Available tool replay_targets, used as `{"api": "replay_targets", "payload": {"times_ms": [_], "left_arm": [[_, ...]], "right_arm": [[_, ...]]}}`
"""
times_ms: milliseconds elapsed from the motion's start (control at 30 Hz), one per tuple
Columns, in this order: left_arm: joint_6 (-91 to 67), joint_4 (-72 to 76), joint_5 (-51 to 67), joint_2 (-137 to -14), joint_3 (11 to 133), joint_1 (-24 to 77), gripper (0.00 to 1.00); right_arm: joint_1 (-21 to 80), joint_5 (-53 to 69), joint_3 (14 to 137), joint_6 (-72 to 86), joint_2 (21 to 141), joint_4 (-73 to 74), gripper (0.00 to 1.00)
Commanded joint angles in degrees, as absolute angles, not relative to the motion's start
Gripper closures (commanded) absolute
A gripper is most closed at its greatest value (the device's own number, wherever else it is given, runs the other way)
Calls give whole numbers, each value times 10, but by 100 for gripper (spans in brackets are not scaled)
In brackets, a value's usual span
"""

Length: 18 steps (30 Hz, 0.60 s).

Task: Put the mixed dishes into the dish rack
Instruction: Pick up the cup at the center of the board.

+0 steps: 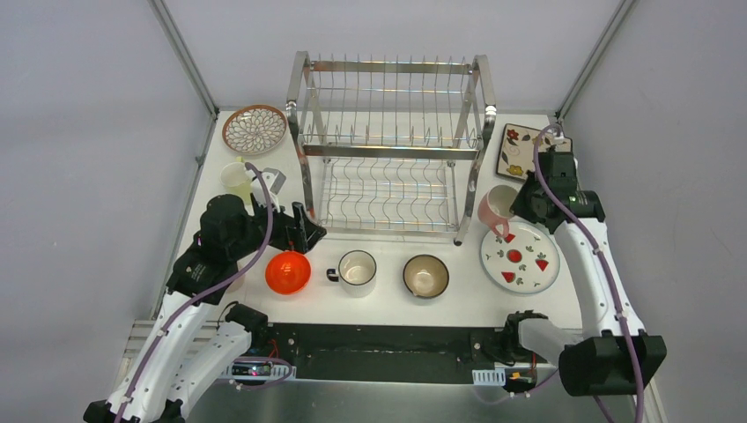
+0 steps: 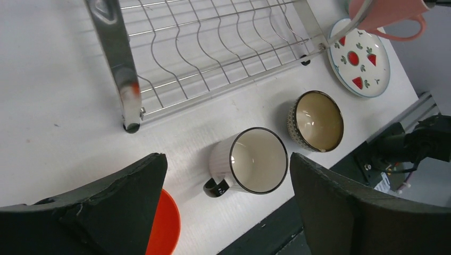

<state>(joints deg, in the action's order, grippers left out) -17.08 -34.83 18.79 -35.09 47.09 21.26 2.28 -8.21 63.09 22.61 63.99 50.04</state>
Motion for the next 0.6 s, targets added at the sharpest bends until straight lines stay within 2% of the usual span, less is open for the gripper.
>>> {"api": "replay_targets", "payload": {"times_ms": [0,233,400,567], "left_arm": [[-189,-315,243,-351,489,207,11],[-210,-306,302,-363,504,207,13],[-233,-299,318,-366,514,207,13],[-256,-265,368,-363,522,207,14]], "right_arm": [[69,-101,651,245,562,567,100],[125,-11,635,275,482,620,100],[167,147,583,331,440,544,100],[222,166,564,369,444,484,100]]}}
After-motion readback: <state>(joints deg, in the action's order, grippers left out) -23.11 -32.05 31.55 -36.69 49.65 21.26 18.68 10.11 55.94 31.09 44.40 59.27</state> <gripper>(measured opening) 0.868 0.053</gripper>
